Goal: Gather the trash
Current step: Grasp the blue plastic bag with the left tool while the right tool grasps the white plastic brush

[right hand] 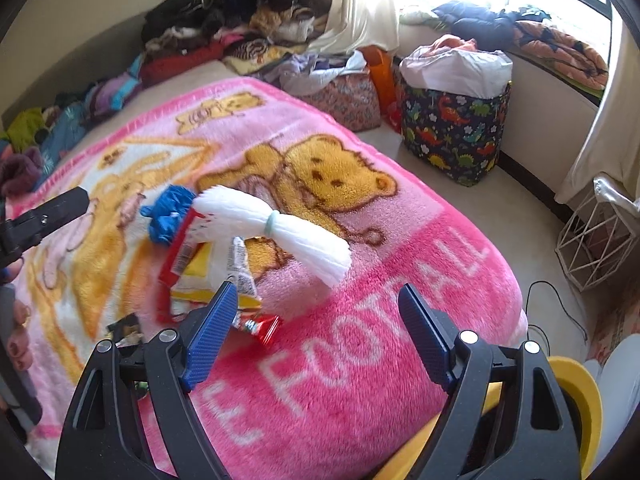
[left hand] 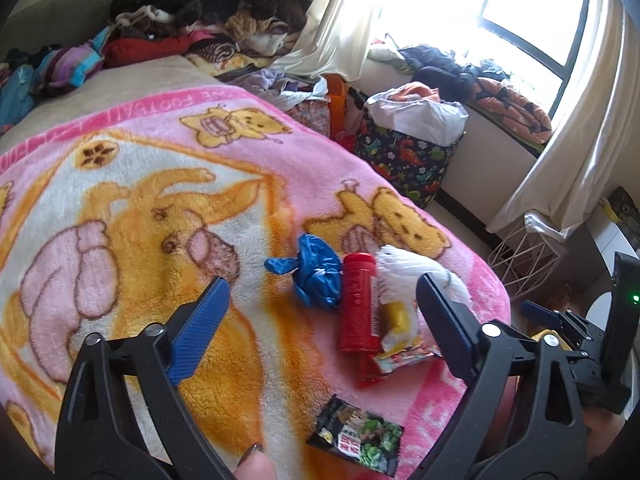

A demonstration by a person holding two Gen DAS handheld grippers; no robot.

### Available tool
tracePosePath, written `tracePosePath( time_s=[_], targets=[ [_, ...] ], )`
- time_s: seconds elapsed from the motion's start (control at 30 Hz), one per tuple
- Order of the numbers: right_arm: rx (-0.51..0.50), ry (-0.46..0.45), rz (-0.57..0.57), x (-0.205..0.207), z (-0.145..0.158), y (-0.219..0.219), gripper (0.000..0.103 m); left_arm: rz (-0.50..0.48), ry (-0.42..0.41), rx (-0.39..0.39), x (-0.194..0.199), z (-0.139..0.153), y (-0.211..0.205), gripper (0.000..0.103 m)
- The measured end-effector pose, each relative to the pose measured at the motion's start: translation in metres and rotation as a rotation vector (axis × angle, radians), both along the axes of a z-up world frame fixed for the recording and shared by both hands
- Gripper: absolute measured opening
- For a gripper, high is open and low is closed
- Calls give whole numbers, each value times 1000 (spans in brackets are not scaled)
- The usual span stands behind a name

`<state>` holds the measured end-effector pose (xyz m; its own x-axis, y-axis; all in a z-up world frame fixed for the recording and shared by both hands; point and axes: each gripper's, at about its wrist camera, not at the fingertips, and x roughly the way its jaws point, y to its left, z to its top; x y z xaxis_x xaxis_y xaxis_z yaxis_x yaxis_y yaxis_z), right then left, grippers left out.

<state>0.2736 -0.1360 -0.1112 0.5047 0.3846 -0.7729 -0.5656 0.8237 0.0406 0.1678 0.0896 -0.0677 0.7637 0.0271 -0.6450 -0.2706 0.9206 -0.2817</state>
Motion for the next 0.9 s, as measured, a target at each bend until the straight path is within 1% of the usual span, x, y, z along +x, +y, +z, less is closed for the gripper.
tracePosePath(
  time_s=[0.03,0.07,0.13,0.23,0.33,0.4,0.43,0.47,0.5,0.53,0.57,0.63,0.7,0.77,0.8,0.83,0.87,0.9],
  targets=[
    [-14,6,6,6,-4,5,80,2,7,-6,2,-2,2,78],
    [-23,7,8,9,-5,8,80,4,18,-18,5,-6,4,77],
    [-45,7,17,18,-10,15,80,4,36,-38,8,-12,8,67],
    [-79,13,32,29,-18,26,80,1,76,-65,17,-22,11,61],
    [-119,15,49,37,-26,37,80,-4,106,-101,27,-32,14,61],
    [-131,17,59,42,-30,42,78,-4,117,-106,32,-36,15,61],
    [-140,15,68,43,-33,45,72,-4,121,-114,35,-38,15,58],
    [-150,19,81,44,-36,48,63,-3,126,-125,39,-40,16,57],
    [-155,25,96,45,-38,50,56,-1,131,-129,41,-41,17,57],
    [-158,32,106,45,-40,51,42,1,135,-129,44,-43,16,57],
    [-158,39,111,45,-41,52,27,2,142,-129,47,-45,16,53],
    [-135,52,118,42,-40,49,19,6,161,-135,51,-49,16,48],
    [-105,61,115,39,-37,46,18,14,182,-154,56,-56,19,48],
    [-67,78,103,35,-33,39,17,28,209,-166,59,-64,22,41],
    [-53,80,97,33,-30,36,17,33,215,-171,61,-66,23,39],
    [-28,83,86,30,-27,30,16,38,219,-181,61,-69,24,35],
    [-8,86,77,28,-24,26,16,38,220,-188,62,-70,25,27],
    [9,89,67,26,-21,23,16,37,219,-193,62,-71,25,23]
  ],
)
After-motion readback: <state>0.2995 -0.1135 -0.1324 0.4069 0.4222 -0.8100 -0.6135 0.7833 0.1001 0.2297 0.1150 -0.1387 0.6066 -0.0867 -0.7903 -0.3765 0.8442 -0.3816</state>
